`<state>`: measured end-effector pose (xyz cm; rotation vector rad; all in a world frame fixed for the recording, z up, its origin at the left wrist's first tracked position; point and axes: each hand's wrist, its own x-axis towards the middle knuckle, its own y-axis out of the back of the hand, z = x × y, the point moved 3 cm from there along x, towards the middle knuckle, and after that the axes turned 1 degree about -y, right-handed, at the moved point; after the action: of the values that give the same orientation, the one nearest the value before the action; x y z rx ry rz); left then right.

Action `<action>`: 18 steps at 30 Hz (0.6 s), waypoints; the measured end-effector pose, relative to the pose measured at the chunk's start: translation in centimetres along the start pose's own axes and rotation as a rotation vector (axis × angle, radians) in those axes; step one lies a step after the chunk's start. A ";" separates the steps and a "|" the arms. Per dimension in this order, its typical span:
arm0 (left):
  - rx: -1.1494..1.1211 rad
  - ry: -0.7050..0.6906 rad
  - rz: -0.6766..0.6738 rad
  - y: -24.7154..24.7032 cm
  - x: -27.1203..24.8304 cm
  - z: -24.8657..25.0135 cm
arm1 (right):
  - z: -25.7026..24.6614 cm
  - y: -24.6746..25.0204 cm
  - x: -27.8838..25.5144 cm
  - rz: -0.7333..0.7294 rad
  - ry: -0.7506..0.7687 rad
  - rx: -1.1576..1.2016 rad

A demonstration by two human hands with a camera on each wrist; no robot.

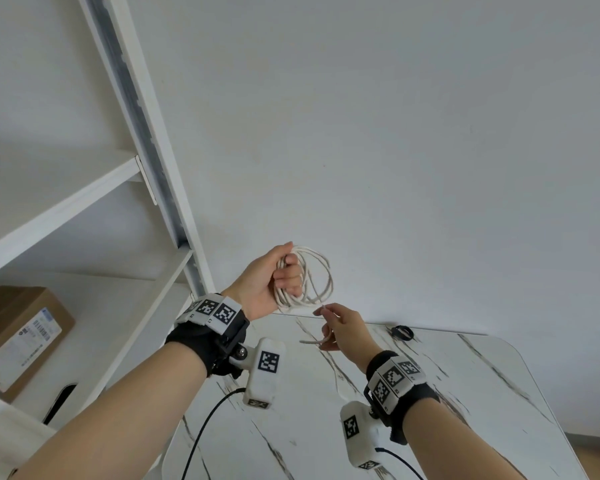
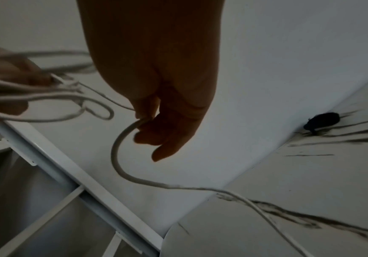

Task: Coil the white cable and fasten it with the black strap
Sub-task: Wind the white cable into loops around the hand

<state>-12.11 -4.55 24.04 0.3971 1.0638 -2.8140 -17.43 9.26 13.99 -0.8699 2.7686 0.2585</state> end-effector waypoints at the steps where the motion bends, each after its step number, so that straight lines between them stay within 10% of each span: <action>1: -0.054 -0.033 0.030 0.2 0.2 0.2 | 0.1 -0.1 0.0 -0.016 -0.005 -0.006; 18: -0.300 -0.252 0.123 0.8 0.9 2.4 | 0.1 0.0 -1.8 -0.230 -0.212 0.448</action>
<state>-13.28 -6.76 25.01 0.0716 1.3224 -2.4619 -16.01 10.25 14.33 -0.9593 2.3628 -0.2837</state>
